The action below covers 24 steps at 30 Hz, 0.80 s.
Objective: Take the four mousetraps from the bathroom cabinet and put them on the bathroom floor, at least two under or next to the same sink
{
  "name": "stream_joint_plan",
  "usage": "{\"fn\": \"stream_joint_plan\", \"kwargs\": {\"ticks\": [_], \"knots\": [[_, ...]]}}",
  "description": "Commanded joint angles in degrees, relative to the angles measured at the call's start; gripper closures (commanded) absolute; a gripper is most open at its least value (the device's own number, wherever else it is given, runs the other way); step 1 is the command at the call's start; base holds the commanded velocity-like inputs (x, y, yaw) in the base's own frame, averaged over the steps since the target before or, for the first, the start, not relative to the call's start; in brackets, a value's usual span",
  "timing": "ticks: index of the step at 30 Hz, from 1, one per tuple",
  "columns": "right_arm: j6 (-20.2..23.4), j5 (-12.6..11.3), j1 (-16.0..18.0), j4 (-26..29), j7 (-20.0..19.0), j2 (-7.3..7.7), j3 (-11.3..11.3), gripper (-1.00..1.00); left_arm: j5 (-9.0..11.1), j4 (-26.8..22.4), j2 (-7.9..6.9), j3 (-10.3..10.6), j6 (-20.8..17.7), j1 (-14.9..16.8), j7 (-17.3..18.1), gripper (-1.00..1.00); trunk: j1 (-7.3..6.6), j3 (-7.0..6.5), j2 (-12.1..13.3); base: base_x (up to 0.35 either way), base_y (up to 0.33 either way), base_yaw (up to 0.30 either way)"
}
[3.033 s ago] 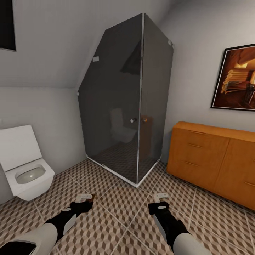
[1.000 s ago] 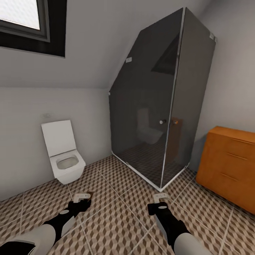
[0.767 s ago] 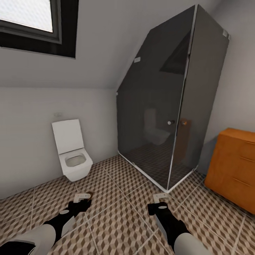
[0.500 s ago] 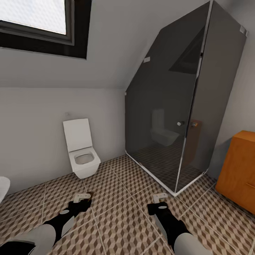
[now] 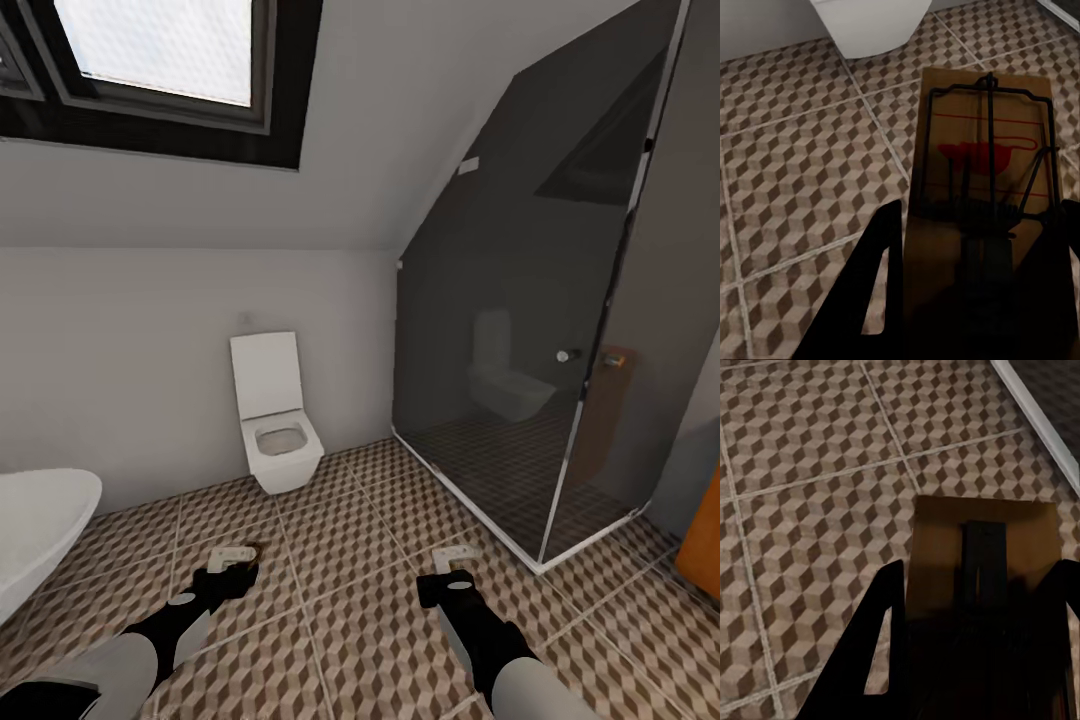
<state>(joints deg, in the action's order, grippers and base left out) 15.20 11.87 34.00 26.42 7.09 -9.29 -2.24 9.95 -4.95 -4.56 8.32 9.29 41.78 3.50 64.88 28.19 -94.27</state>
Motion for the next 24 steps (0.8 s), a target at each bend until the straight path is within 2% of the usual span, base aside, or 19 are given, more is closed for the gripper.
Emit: {"fn": "stream_joint_plan", "kwargs": {"ticks": [1, 17, 24], "knots": [[0.36, 0.48, 0.01, 0.12, -0.05, -0.05, -0.25, 1.0, 0.5, 0.08, -0.01, 0.47, 0.2, 0.06, -0.03, 1.0, 0.0, 0.06, -0.03, 0.0, 0.0, 0.285], [0.36, 0.35, 0.01, 0.12, -0.22, 0.03, -0.4, 1.0, 0.5, 0.29, 0.1, 0.47, 0.15, 0.06, -0.14, 1.0, 0.0, 0.06, -0.03, 0.0, 0.0, 0.281], [-0.41, 0.38, 0.01, 0.13, -1.29, 0.31, -0.46, 1.0, 0.51, 0.55, 0.16, 0.35, 0.09, 0.06, 0.24, 1.0, 0.0, 0.06, -0.03, 0.202, 0.0, 0.059]]}}
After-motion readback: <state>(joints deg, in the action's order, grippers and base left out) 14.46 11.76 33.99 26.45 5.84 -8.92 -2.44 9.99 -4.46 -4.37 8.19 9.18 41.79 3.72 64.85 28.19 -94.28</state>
